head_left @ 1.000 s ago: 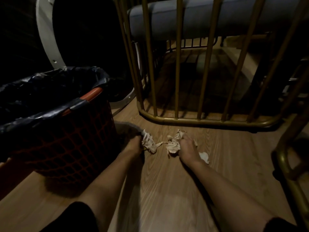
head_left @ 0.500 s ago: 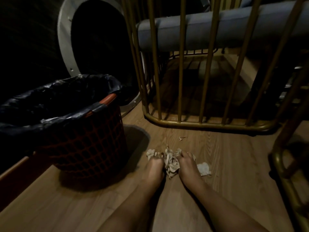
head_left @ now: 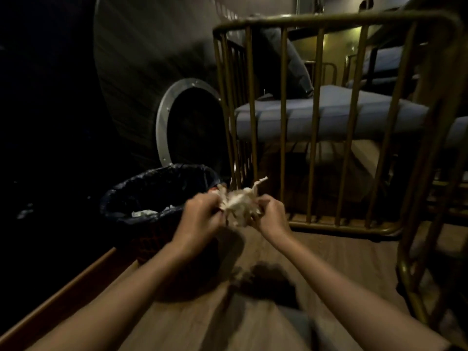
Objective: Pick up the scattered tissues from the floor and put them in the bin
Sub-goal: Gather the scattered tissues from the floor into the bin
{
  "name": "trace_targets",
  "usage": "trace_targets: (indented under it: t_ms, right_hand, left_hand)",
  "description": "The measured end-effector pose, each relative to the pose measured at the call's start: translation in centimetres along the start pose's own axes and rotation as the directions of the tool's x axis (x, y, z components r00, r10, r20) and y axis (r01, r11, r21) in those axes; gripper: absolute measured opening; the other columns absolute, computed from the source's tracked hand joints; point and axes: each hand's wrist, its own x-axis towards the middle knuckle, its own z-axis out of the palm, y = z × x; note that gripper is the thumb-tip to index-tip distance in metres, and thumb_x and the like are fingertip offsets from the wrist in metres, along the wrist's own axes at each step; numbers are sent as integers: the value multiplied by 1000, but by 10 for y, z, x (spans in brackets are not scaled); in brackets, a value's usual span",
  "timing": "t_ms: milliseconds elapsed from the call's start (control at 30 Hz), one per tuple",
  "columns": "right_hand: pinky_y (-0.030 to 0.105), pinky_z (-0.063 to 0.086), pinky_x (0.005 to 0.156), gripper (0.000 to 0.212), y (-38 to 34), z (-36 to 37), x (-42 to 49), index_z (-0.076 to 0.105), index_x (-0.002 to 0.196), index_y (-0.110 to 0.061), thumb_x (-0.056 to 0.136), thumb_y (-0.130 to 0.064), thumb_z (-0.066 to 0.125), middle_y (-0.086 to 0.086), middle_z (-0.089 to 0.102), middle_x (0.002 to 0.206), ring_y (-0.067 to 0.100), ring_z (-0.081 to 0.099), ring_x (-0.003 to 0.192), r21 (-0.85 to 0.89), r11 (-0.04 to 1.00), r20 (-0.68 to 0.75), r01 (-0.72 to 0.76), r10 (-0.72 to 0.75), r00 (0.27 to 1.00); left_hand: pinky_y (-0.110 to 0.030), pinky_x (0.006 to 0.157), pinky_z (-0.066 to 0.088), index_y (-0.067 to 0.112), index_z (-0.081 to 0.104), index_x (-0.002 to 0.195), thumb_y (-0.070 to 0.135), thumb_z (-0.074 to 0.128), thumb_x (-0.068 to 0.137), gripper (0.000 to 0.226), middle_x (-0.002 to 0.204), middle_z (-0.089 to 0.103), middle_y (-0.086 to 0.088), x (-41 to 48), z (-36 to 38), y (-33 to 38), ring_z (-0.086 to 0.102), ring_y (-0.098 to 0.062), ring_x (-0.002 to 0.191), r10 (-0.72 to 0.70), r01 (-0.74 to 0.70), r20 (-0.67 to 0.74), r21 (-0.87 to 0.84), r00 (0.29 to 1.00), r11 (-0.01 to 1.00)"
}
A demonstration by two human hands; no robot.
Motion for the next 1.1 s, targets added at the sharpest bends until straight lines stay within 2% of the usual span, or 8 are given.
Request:
trace_targets:
  t_ms: [133, 400, 500, 600, 733, 833, 967, 1100]
  right_hand:
    - [16, 41, 71, 23, -67, 29, 50, 69, 105, -6, 83, -10, 64, 15, 70, 105, 24, 63, 100, 72, 995, 14, 64, -65, 998]
    - [46, 45, 102, 53, -102, 96, 84, 51, 130, -13, 78, -12, 64, 19, 55, 131, 35, 50, 123, -91, 987, 388, 132, -87, 918]
    - [42, 47, 101, 52, -101, 85, 84, 49, 131, -15, 82, -16, 64, 14, 53, 134, 28, 51, 122, -70, 965, 350, 251, -212, 912]
    - [39, 46, 97, 41, -93, 64, 83, 54, 124, -23, 83, -20, 61, 8, 56, 123, 23, 49, 117, -134, 929, 272, 345, -300, 914]
    - [33, 49, 82, 16, -82, 41, 50, 65, 99, -15, 85, -14, 59, 3, 65, 100, 14, 49, 95, -144, 890, 44, 433, -432, 901]
    - [24, 43, 78, 8, -55, 60, -12, 62, 88, -15, 84, -11, 57, 3, 63, 91, 12, 51, 87, -83, 855, 43, 511, -510, 859]
    - [28, 45, 86, 23, 7, 127, -81, 62, 109, -14, 86, -14, 59, 7, 58, 112, 20, 55, 106, -106, 972, 568, 210, -114, 815]
    - [27, 52, 78, 25, 47, 177, -96, 65, 105, -12, 81, -5, 65, 6, 62, 106, 18, 61, 97, -89, 980, 604, -177, 194, 773]
  left_hand:
    - [-27, 60, 39, 4, 67, 77, 1, 64, 76, 4, 73, 70, -13, 33, -47, -37, 65, -23, 73, -171, 184, -196, 52, 966, 981]
    - [-50, 93, 44, 4, 46, 120, 22, 55, 87, 39, 124, 53, -22, 32, -51, -105, 48, -39, 115, -562, 559, -106, 353, 821, 750]
    - [-58, 105, 28, 11, 45, 126, 30, 54, 88, 43, 132, 48, -14, 25, -47, -94, 40, -35, 125, -442, 439, -123, 505, 889, 743]
    - [-63, 108, 18, 16, 64, 96, 39, 52, 86, 28, 113, 58, -8, 23, -51, -82, 44, -31, 118, -413, 342, -17, 592, 911, 730]
    - [-41, 100, 40, 16, 67, 97, 38, 53, 88, 28, 106, 63, -5, 12, -54, -72, 52, -23, 110, -111, 41, 127, 456, 986, 889]
    - [-41, 89, 51, 20, 53, 122, 36, 51, 91, 35, 115, 65, -7, 4, -51, -72, 59, -22, 105, -200, 36, 396, 386, 896, 922]
    - [-42, 82, 48, 23, 51, 115, 38, 45, 93, 27, 104, 68, -3, -4, -42, -77, 63, -23, 96, -209, 44, 299, 476, 931, 878]
    - [-42, 82, 40, 25, 49, 109, 42, 37, 95, 25, 95, 65, -1, -15, -30, -77, 60, -24, 92, -105, -20, 180, 582, 978, 813]
